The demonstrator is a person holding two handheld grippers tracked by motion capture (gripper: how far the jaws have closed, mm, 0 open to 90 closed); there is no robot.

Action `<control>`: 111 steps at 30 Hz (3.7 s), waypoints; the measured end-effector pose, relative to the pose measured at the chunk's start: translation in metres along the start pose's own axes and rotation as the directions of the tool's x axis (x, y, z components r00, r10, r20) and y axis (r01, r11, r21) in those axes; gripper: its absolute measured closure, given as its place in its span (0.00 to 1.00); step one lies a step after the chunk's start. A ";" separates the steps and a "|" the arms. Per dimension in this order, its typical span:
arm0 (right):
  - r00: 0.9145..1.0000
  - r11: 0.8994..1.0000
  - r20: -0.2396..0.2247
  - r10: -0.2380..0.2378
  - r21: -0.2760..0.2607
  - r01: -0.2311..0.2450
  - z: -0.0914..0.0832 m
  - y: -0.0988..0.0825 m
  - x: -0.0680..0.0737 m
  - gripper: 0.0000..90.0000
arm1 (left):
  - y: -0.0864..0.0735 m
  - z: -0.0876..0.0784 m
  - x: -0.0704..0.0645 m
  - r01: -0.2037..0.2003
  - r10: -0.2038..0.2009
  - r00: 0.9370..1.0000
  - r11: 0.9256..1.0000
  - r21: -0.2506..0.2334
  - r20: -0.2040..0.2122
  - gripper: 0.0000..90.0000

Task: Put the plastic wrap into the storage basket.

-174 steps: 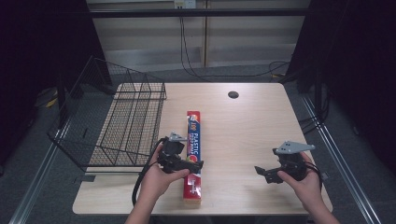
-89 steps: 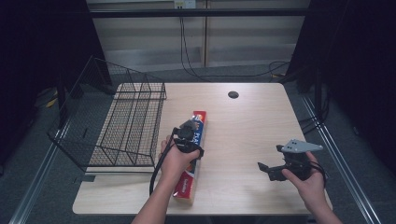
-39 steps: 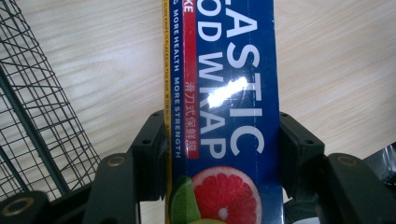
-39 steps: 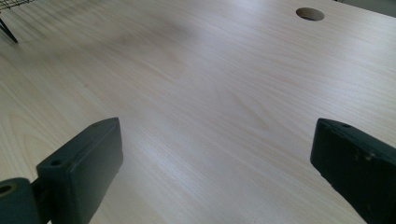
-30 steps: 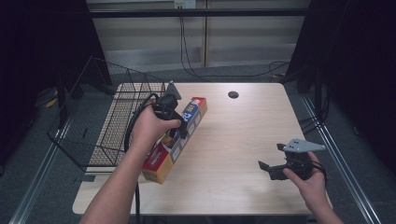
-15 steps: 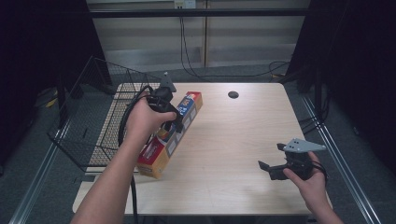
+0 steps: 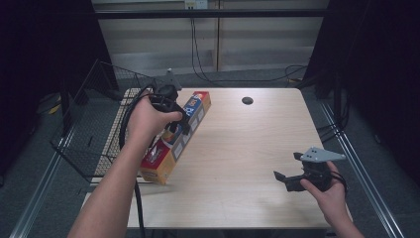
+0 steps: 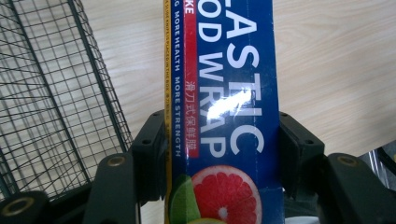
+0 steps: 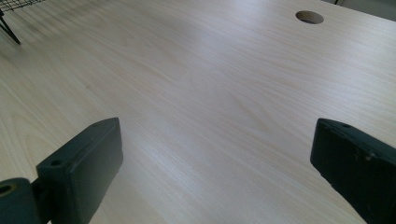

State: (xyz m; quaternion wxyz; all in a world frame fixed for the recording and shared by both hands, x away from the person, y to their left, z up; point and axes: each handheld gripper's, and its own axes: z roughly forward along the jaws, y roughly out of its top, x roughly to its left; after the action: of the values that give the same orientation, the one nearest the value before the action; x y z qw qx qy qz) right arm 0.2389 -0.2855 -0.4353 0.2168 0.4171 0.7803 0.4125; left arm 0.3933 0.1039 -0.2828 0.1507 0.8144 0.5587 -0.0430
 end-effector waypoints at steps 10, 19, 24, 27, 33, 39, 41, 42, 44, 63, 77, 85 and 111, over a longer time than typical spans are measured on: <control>1.000 1.000 -0.005 -0.003 -0.001 0.003 0.000 0.000 0.000 0.03 | 0.000 -0.011 0.010 0.032 -0.032 0.999 0.999 -0.014 0.003 0.49; 1.000 1.000 0.003 -0.002 -0.003 0.002 0.000 0.000 0.000 0.03 | 0.000 -0.019 0.018 0.049 -0.049 0.999 0.999 -0.023 -0.012 0.49; 1.000 1.000 -0.003 -0.002 -0.001 0.002 0.001 0.000 0.001 0.03 | 0.000 -0.024 0.023 0.066 -0.066 0.998 0.997 -0.029 -0.014 0.49; 1.000 1.000 -0.004 -0.004 0.000 0.004 0.001 0.000 0.001 0.03 | 0.000 -0.028 0.025 0.074 -0.074 0.997 0.997 -0.027 -0.020 0.49; 1.000 1.000 -0.002 -0.002 -0.002 0.002 0.001 0.000 0.001 0.03 | 0.000 -0.033 0.029 0.080 -0.081 0.996 0.996 -0.035 -0.026 0.49; 1.000 1.000 0.002 -0.003 -0.001 0.003 0.001 0.000 0.000 0.02 | 0.000 -0.038 0.034 0.091 -0.092 0.995 0.995 -0.039 -0.030 0.49; 1.000 1.000 0.003 -0.003 0.001 0.003 0.002 -0.001 0.000 0.02 | 0.000 -0.039 0.035 0.097 -0.098 0.995 0.994 -0.045 -0.035 0.49; 1.000 1.000 0.002 -0.005 0.002 0.005 0.002 -0.001 0.000 0.02 | 0.000 -0.040 0.037 0.101 -0.102 0.994 0.994 -0.046 -0.036 0.49; 1.000 1.000 -0.005 -0.007 0.001 0.007 0.002 -0.001 0.000 0.02 | 0.000 -0.042 0.038 0.103 -0.105 0.994 0.994 -0.047 -0.040 0.49; 1.000 1.000 -0.006 -0.010 0.008 0.010 0.003 -0.001 0.001 0.02 | 0.001 -0.054 0.050 0.147 -0.152 0.987 0.986 -0.080 -0.054 0.49; 1.000 1.000 -0.007 -0.014 0.002 0.014 0.003 0.000 0.002 0.02 | -0.003 -0.063 0.061 0.178 -0.183 0.981 0.980 -0.092 -0.056 0.49; 1.000 1.000 -0.007 -0.014 0.003 0.014 0.003 0.000 0.002 0.02 | -0.004 -0.066 0.067 0.188 -0.196 0.978 0.977 -0.104 -0.066 0.49; 1.000 1.000 -0.008 -0.013 0.004 0.013 0.003 0.000 0.003 0.02 | -0.013 -0.086 0.093 0.243 -0.258 0.962 0.959 -0.146 -0.091 0.49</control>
State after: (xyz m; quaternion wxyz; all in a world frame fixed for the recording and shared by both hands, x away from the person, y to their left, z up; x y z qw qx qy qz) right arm 0.2395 -0.2820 -0.4369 0.2156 0.4110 0.7845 0.4113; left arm 0.4072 0.2170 -0.2263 0.1673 0.7261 0.6666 0.0203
